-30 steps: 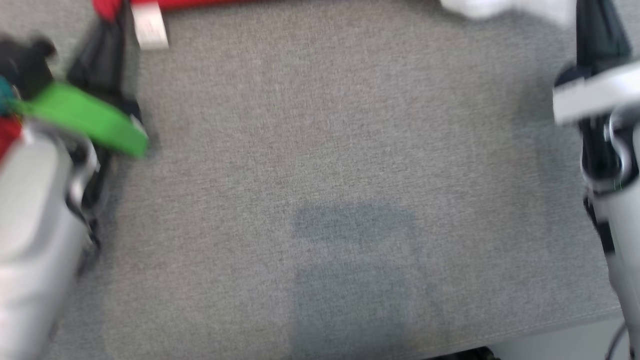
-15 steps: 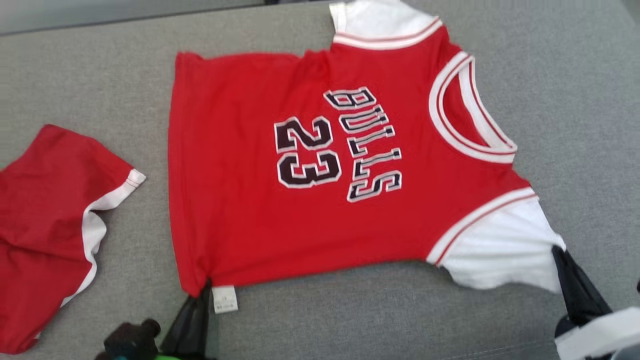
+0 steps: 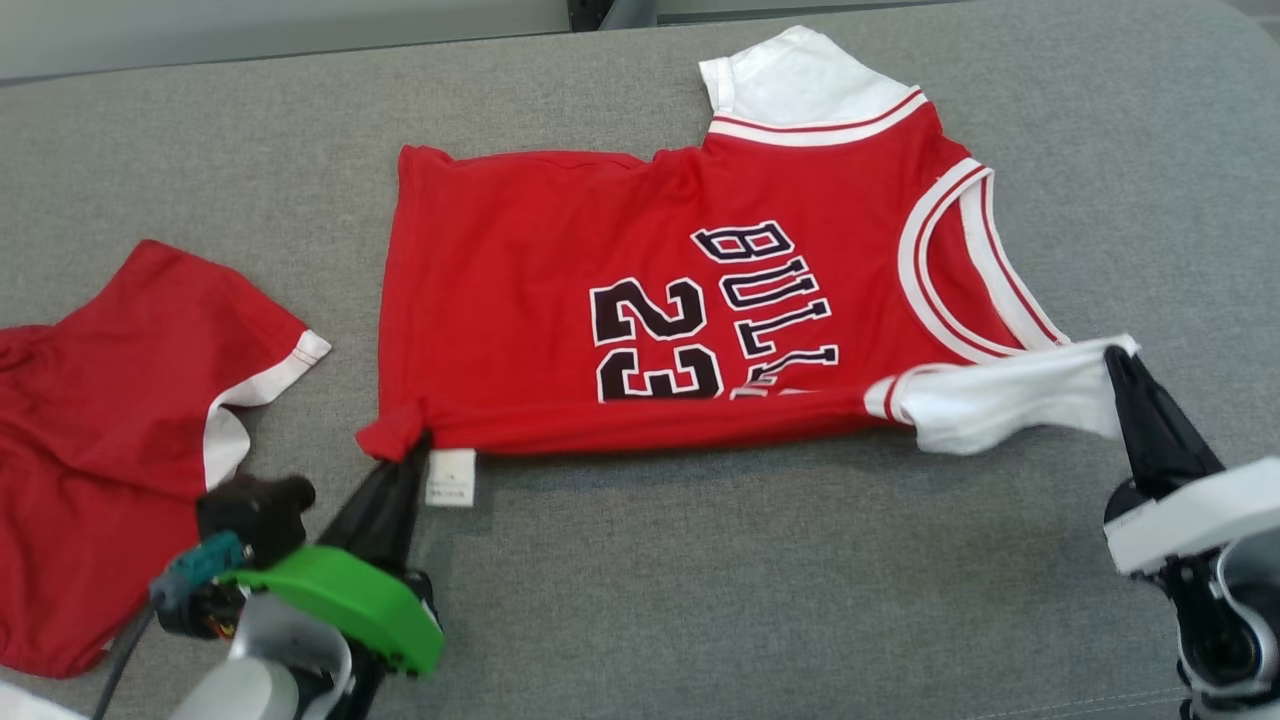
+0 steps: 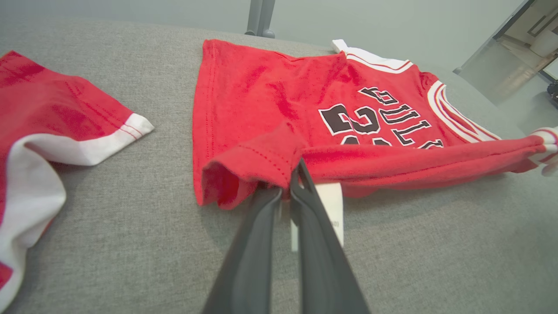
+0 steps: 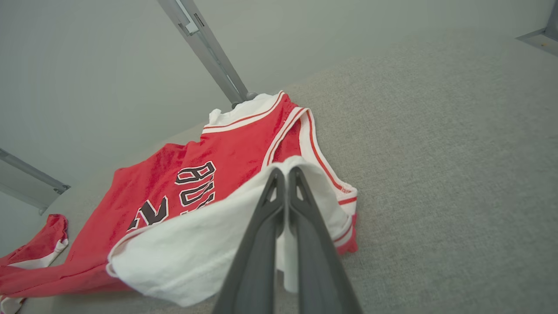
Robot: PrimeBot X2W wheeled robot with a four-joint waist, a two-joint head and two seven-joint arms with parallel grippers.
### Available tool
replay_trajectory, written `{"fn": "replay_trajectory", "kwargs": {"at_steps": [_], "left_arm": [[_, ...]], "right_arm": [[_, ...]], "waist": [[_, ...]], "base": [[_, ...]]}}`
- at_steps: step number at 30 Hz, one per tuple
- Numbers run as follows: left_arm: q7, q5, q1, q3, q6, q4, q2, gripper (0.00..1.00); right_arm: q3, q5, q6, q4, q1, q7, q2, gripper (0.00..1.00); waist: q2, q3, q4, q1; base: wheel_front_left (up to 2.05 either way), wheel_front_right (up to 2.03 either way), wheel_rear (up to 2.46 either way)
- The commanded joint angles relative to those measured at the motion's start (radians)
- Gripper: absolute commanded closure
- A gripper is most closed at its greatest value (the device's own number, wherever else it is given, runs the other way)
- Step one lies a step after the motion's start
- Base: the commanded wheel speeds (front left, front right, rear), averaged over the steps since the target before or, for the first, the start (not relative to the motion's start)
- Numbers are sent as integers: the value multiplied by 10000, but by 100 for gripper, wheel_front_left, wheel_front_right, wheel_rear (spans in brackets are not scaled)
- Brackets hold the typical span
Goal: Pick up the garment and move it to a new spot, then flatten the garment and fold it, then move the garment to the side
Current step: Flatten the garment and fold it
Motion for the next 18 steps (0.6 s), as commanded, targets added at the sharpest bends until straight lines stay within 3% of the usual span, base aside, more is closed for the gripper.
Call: {"fn": "replay_trajectory", "kwargs": {"at_steps": [1,8,18], "left_arm": [[474,-27,-789,28,27,362,32,100],[1909,-218,-2661,-308,-245,2250,-336,100],[2515,90,-4480,-976,-830,4480,-1064,100]], "right_arm": [[49,-248,-5,356,-853,181,-216,100],[420,-581,-5,2193,-2760,667,-280,100],[1381,-1136,-3,4664,-4166,211,-632,100]], "waist": [[47,275,116,1],[47,507,257,1],[47,694,334,1]], "base": [[0,0,0],[0,0,0],[0,0,0]]}}
